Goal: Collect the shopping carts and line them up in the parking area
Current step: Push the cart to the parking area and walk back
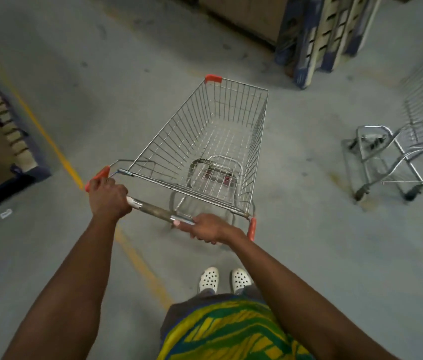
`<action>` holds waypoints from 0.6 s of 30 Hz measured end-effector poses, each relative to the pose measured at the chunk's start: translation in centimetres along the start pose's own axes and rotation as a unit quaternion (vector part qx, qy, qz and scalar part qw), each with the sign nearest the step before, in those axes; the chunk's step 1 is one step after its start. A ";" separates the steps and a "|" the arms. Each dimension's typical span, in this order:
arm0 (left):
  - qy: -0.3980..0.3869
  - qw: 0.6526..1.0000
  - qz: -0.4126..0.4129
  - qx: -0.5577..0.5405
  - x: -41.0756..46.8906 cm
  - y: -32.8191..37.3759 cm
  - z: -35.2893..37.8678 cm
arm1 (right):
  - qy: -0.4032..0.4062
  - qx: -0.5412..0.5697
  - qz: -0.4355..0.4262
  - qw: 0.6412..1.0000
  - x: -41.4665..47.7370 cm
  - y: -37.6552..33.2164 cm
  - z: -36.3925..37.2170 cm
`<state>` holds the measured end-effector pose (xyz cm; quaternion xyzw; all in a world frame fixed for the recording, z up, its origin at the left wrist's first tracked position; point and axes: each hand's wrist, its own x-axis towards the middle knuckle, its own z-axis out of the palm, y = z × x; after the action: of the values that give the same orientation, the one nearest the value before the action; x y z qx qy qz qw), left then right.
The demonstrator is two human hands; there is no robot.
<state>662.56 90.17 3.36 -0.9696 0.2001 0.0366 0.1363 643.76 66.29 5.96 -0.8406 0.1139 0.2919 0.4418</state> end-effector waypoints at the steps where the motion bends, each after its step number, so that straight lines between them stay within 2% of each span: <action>1: -0.006 1.000 0.009 0.012 1.2 0.5 -0.6 | 0.018 0.005 0.003 1.000 0.1 0.0 -0.3; 5: -0.011 0.998 0.044 0.045 4.9 3.6 -2.3 | 0.069 0.030 0.040 0.996 0.3 1.0 -1.3; 18: 0.070 0.968 0.242 0.000 11.9 16.3 -5.8 | 0.222 0.100 0.125 0.962 -2.6 7.1 -3.2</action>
<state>667.12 69.64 3.31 -0.8926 0.4375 0.0007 0.1092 639.75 59.42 4.05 -0.8150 0.3419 0.1376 0.4471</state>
